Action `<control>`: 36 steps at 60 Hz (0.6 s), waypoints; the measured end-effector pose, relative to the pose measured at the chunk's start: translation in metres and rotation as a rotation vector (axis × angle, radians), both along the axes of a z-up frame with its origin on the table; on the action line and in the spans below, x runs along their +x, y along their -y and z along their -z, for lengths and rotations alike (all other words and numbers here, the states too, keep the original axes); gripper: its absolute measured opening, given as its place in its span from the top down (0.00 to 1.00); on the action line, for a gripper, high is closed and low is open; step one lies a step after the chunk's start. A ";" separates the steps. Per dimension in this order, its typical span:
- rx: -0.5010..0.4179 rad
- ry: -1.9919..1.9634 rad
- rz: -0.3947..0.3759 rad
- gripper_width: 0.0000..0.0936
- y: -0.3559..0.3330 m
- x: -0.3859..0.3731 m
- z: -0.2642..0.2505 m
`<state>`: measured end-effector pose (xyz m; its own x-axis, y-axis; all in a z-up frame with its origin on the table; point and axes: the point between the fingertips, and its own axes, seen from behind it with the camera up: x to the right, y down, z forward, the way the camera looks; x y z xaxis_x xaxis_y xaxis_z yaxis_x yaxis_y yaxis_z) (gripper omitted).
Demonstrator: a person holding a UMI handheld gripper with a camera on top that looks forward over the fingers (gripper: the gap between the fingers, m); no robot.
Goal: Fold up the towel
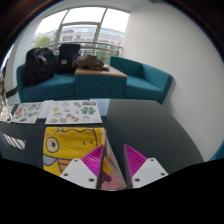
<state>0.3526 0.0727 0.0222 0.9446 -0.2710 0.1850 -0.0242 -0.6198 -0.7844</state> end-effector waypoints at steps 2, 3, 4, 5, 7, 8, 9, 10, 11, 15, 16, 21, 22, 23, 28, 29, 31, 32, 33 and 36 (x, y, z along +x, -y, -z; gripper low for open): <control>0.011 0.015 0.005 0.52 0.003 0.007 -0.008; 0.023 0.023 0.009 0.45 0.001 0.008 -0.010; 0.038 0.029 0.012 0.40 0.002 0.010 -0.018; 0.052 0.033 0.016 0.36 0.004 0.011 -0.026; 0.083 0.034 0.019 0.32 0.008 0.010 -0.042; 0.095 0.030 0.016 0.31 0.010 0.008 -0.050; 0.106 0.024 0.009 0.30 0.012 0.005 -0.058; 0.118 0.017 0.000 0.29 0.014 0.001 -0.066; 0.130 0.009 -0.008 0.28 0.017 -0.003 -0.075; 0.189 -0.023 -0.027 0.22 0.027 -0.023 -0.109; 0.202 -0.033 -0.034 0.21 0.031 -0.029 -0.117; 0.248 -0.079 -0.081 0.18 0.054 -0.069 -0.153; 0.255 -0.091 -0.091 0.17 0.057 -0.077 -0.159; 0.259 -0.101 -0.102 0.17 0.061 -0.083 -0.165; 0.293 -0.136 -0.139 0.16 0.089 -0.125 -0.183; 0.293 -0.140 -0.148 0.16 0.094 -0.133 -0.185; 0.293 -0.147 -0.163 0.16 0.104 -0.148 -0.189; 0.293 -0.150 -0.171 0.16 0.109 -0.156 -0.190; 0.295 -0.152 -0.179 0.16 0.114 -0.163 -0.191; 0.306 -0.154 -0.199 0.16 0.132 -0.186 -0.189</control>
